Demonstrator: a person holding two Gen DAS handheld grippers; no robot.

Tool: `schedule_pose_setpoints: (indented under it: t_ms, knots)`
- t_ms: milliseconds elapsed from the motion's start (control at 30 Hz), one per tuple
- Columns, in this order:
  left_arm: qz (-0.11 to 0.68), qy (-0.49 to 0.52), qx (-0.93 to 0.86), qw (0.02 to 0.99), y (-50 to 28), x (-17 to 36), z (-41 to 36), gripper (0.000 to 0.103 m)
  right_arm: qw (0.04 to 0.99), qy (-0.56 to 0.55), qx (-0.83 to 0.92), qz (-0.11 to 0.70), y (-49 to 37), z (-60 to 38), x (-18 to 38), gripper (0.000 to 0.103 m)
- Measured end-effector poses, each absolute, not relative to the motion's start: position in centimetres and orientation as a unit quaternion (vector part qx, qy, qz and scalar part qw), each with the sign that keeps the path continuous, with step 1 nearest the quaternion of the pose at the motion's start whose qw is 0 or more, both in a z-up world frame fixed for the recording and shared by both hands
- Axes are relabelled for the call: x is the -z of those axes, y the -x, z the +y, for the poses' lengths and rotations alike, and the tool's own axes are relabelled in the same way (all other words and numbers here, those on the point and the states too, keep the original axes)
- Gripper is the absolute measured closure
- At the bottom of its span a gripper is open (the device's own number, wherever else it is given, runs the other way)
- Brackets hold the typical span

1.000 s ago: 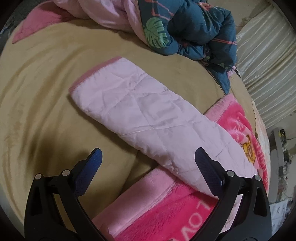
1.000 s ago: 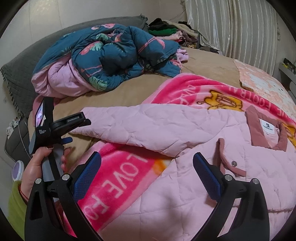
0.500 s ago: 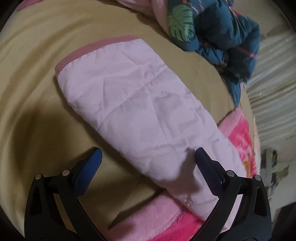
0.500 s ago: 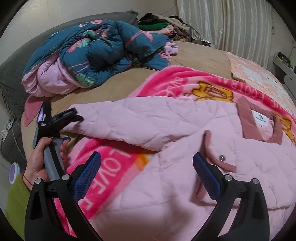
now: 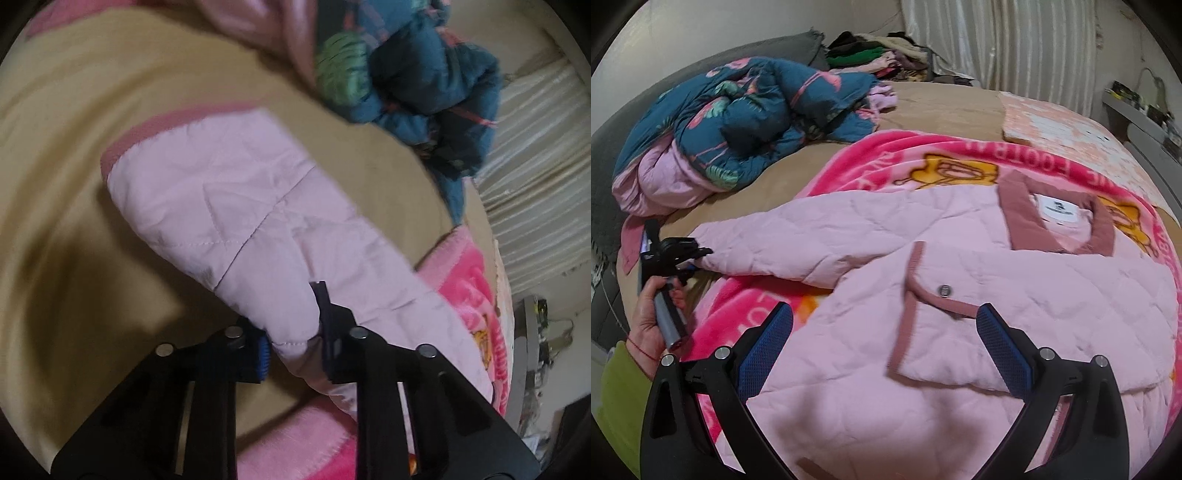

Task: Fold large clothes
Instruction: 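Close the left tool on the sleeve cuff and lift it, then carry the held sleeve across the jacket body with the left tool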

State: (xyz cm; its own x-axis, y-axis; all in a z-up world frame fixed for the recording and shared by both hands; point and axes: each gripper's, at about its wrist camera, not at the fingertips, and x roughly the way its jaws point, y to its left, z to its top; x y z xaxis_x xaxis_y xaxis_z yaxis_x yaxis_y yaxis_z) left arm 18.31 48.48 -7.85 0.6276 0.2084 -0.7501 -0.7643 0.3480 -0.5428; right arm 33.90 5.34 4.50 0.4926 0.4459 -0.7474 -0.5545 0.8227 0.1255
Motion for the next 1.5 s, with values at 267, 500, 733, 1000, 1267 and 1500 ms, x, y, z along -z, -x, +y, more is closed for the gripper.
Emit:
schedule_pose_setpoints:
  t_ms: [267,500,733,1000,1267,1500]
  knots:
    - [0.236,0.441,-0.268,0.824,-17.9,0.6,45.9,0.094,0.871,0.053,-0.269,0.408,-33.6,1.5,-4.9,0.004]
    - [0.198,0.401,-0.223,0.866,-17.8,-5.0,41.9,0.095,0.881,0.037,-0.255,0.397,-32.8,-2.0,-5.8,0.004]
    - [0.184,0.369,-0.190,0.891,-18.3,-7.9,38.7,0.095,0.890,0.022,-0.233,0.392,-32.2,-5.6,-6.3,0.004]
    - [0.160,0.356,-0.130,0.911,-18.4,-10.1,35.7,0.095,0.898,0.010,-0.219,0.381,-31.4,-8.6,-6.6,0.004]
    - [0.145,0.346,-0.051,0.926,-18.7,-12.2,31.0,0.096,0.902,-0.007,-0.197,0.384,-31.1,-12.0,-5.5,0.004]
    - [0.138,0.336,0.007,0.932,-19.3,-13.3,28.2,0.096,0.904,-0.018,-0.186,0.385,-31.7,-13.9,-4.3,0.004]
